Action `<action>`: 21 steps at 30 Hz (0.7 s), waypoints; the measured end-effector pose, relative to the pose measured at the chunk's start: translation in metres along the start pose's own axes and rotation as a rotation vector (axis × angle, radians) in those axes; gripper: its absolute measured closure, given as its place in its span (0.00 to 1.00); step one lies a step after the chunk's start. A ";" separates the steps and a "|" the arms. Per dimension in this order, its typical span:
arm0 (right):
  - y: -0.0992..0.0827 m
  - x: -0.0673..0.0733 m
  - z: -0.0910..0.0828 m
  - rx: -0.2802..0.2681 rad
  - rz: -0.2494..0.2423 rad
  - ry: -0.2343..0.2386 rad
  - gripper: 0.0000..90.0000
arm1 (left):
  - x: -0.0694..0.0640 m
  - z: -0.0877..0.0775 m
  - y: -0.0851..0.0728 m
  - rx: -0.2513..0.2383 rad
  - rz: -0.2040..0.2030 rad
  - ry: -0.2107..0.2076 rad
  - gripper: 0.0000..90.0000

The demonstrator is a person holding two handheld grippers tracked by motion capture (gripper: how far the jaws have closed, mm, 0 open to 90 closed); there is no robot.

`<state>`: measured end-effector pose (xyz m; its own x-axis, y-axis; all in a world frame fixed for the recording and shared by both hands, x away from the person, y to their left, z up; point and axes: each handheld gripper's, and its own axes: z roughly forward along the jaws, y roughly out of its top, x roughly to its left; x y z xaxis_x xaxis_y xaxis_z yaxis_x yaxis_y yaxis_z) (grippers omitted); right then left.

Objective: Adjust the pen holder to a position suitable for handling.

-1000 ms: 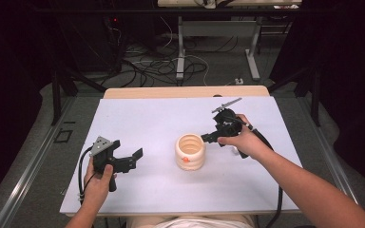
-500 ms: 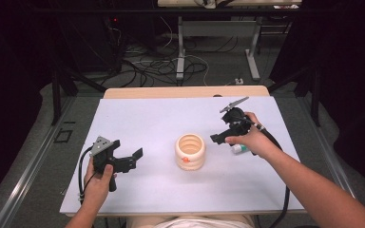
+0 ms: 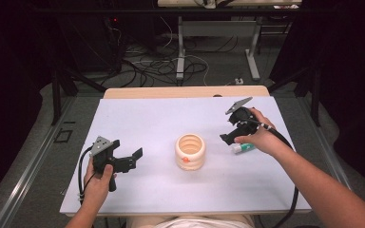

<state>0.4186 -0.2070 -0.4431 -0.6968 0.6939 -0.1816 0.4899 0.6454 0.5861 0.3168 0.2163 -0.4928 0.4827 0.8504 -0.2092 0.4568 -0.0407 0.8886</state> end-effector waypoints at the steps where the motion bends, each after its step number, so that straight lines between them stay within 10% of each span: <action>1: -0.001 -0.001 0.000 0.002 -0.012 -0.005 0.00 | 0.000 0.000 0.000 0.000 0.000 0.000 0.00; 21: -0.009 -0.007 -0.001 0.056 -0.361 -0.005 0.05 | 0.000 -0.001 0.000 -0.001 0.001 0.002 0.00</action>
<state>0.4183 -0.2180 -0.4469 -0.8280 0.4191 -0.3727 0.2405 0.8656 0.4391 0.3163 0.2163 -0.4923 0.4813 0.8516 -0.2075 0.4559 -0.0410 0.8891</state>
